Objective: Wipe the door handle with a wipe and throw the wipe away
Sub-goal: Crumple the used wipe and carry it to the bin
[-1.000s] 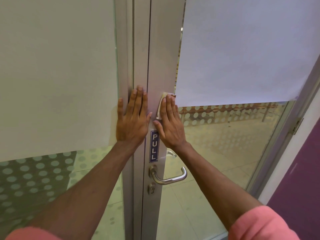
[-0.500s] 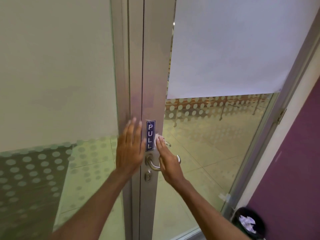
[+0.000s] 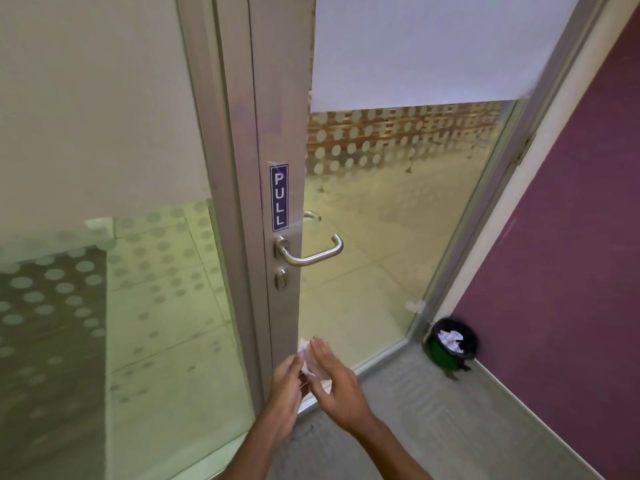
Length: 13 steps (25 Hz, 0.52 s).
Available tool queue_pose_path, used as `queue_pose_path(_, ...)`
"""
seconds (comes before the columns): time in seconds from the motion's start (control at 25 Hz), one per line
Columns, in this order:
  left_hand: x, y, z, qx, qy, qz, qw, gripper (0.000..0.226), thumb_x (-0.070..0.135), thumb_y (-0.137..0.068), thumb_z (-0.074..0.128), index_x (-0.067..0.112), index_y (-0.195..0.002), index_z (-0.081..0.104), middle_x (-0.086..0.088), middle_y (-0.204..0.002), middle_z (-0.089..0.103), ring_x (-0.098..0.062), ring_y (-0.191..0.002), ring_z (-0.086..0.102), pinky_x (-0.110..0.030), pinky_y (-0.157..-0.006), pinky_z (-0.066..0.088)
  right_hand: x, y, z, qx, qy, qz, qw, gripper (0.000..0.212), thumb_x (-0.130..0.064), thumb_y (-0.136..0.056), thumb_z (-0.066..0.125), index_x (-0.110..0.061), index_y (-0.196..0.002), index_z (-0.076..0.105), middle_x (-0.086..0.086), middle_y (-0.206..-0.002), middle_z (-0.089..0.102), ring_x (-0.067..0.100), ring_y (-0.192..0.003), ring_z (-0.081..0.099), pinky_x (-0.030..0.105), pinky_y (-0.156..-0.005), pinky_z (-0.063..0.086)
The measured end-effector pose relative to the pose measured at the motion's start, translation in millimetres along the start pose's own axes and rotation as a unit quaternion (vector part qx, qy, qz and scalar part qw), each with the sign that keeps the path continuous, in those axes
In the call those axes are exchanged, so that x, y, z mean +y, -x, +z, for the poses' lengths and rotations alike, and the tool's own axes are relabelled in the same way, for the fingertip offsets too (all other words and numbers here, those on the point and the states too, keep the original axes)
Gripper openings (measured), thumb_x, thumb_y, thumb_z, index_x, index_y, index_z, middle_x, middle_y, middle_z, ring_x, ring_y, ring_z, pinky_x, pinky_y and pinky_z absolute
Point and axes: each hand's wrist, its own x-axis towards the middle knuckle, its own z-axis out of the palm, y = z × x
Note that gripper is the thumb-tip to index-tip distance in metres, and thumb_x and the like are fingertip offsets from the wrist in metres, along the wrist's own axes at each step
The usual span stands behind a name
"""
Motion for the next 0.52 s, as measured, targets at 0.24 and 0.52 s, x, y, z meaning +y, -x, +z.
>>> queue_pose_path(0.24,-48,1,41,-0.028,-0.135,-0.08,0.987,0.023,0.013,-0.103,0.045,0.005,-0.093,0.064,-0.016,-0.089,0.069,-0.024,-0.073,0.064,-0.028,-0.059,0.052,53,49,-51,0.175,-0.203,0.252,0.93,0.046,-0.009,-0.095,0.058,-0.01,-0.14,0.049,0.004,-0.138,0.057,0.012,-0.122,0.057,0.015,-0.097,0.043)
queue_pose_path(0.52,-110,-9,140,-0.11,-0.248,-0.109,0.956,0.023,0.012,-0.103,0.046,0.001,-0.108,0.066,-0.01,-0.095,0.074,-0.019,-0.077,0.068,-0.025,-0.062,0.052,135,94,-132,0.176,-0.303,0.331,0.876,0.053,0.011,-0.082,0.064,-0.001,-0.132,0.052,0.019,-0.084,0.067,0.02,-0.077,0.061,0.03,-0.072,0.055)
